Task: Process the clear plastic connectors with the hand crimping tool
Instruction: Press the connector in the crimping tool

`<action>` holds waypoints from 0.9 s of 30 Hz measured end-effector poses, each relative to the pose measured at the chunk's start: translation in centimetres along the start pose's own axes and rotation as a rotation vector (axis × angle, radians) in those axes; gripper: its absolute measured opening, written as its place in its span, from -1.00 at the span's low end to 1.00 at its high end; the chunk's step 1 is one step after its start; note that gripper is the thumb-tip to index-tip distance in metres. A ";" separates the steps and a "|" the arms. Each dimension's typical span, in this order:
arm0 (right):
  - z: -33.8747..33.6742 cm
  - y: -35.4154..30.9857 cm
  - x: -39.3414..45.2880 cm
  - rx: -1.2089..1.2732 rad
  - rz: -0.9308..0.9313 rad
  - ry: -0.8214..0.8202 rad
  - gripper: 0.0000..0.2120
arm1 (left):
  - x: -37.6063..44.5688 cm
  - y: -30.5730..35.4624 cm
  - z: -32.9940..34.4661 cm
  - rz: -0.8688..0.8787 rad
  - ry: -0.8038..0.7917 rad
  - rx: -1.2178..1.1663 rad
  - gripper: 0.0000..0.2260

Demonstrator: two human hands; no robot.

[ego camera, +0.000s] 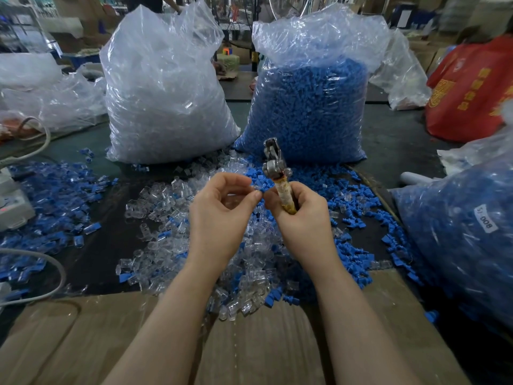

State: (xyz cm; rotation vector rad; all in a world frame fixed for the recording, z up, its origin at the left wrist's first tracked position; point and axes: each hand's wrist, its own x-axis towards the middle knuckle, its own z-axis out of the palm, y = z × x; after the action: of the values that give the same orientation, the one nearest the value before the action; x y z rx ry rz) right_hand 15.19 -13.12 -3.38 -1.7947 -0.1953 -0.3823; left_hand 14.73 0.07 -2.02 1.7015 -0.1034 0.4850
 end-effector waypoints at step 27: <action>-1.1 0.3 0.0 -0.374 0.028 -0.269 -0.88 | 1.1 -0.5 -2.1 0.133 -0.089 -0.095 -0.73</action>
State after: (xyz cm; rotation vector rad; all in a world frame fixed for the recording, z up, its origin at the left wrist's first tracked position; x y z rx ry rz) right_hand 15.08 -14.30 -3.42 -2.2153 -0.3020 -0.1611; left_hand 15.32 2.36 -1.80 1.6295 -0.3010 0.4955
